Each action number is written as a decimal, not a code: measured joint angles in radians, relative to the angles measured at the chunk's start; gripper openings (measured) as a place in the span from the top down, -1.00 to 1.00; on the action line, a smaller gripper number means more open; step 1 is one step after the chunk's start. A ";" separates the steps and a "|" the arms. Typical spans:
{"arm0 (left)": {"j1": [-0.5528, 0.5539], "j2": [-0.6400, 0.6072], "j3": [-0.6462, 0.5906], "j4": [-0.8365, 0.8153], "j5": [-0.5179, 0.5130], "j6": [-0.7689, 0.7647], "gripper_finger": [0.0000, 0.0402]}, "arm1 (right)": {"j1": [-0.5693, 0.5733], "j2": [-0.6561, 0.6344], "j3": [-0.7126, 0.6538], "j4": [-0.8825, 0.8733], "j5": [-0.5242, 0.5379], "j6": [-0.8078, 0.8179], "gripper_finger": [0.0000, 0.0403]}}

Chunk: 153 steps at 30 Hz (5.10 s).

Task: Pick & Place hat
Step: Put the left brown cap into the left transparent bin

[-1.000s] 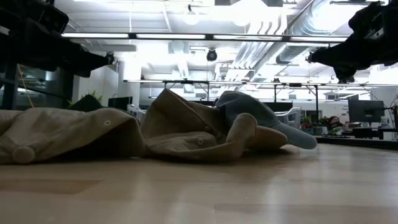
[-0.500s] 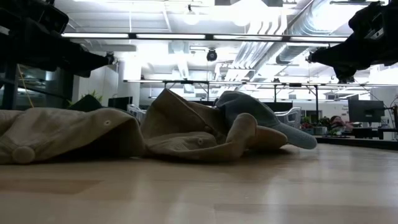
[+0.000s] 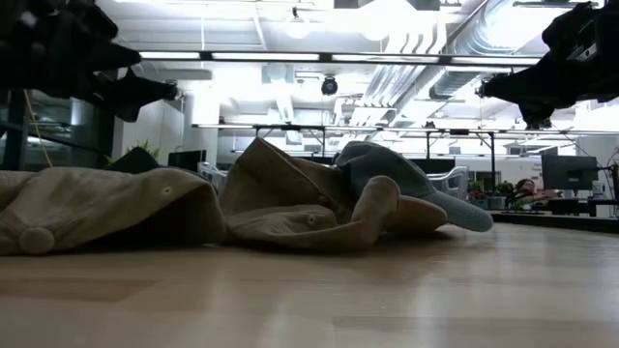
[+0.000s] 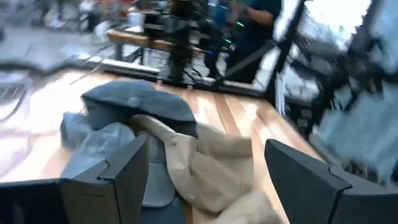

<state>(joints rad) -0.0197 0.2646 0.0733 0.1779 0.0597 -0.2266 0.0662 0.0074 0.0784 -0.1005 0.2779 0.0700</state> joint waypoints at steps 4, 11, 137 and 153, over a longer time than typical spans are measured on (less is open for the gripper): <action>0.000 -0.001 0.022 0.003 -0.026 -0.240 -0.37 | 0.000 0.000 0.000 0.000 0.000 0.000 1.00; 0.000 0.000 0.024 -0.043 -0.070 -0.549 -0.37 | 0.000 0.000 0.000 0.000 0.000 0.000 1.00; 0.250 0.741 0.369 -0.578 0.733 -0.346 1.00 | 0.000 0.000 0.000 0.000 0.000 0.000 1.00; 0.249 0.358 0.369 -0.689 0.790 -0.545 1.00 | 0.000 0.000 0.000 0.000 0.000 0.000 1.00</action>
<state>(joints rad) 0.2291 0.6227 0.4419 -0.5109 0.8492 -0.7716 0.0661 0.0071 0.0784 -0.1005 0.2779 0.0700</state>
